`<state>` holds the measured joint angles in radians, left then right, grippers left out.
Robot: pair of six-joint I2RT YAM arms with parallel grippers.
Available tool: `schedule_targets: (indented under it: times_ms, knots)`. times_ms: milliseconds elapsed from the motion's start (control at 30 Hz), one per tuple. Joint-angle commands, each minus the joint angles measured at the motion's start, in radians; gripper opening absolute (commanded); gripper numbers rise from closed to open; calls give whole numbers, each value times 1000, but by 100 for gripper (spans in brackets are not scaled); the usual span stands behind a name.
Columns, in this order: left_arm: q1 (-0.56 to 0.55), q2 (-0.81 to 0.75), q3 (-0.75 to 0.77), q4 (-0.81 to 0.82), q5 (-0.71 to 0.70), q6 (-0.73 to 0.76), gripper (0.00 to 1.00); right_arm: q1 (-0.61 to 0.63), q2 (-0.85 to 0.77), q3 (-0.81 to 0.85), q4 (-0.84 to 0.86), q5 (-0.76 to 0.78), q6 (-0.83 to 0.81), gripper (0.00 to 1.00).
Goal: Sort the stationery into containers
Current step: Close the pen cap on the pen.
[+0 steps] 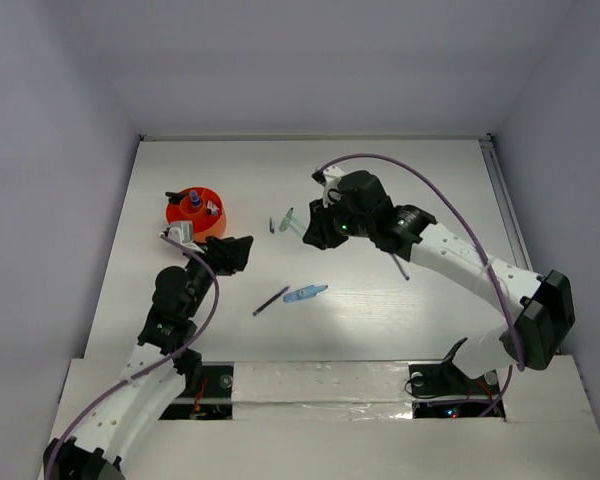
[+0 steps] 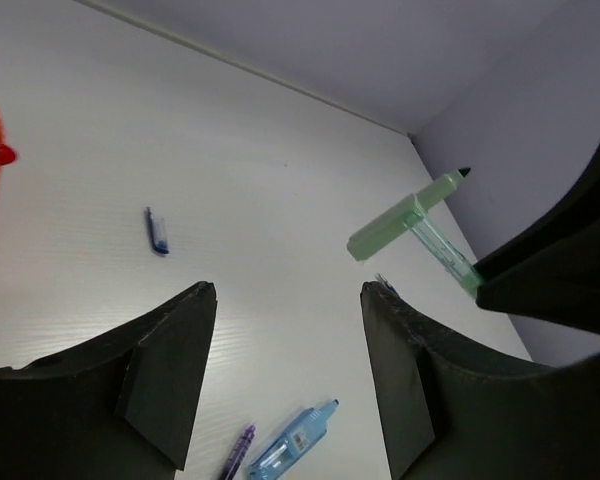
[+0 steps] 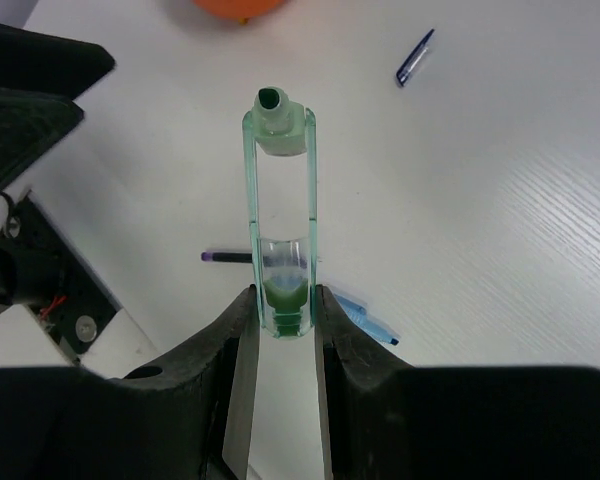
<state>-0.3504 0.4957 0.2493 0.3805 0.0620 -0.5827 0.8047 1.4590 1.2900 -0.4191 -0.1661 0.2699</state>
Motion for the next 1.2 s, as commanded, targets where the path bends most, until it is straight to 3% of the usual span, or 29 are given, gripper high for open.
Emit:
schedule_targets:
  times_ms: [0,267,800,1000,1167]
  knots:
    - [-44,47,-13,190,129,49,56,-7,-37,67,-24,-140,18,0]
    - [-262,121,39,276,32,233,57,-27,-11,149,-76,-257,43,0]
    - [-309,172,93,281,-90,337,54,-27,-26,103,-66,-329,57,0]
    - [-345,179,107,278,-120,371,37,-27,-22,89,-60,-329,61,0]
    - [-366,178,110,268,-123,377,15,-36,-29,78,-52,-331,65,0]
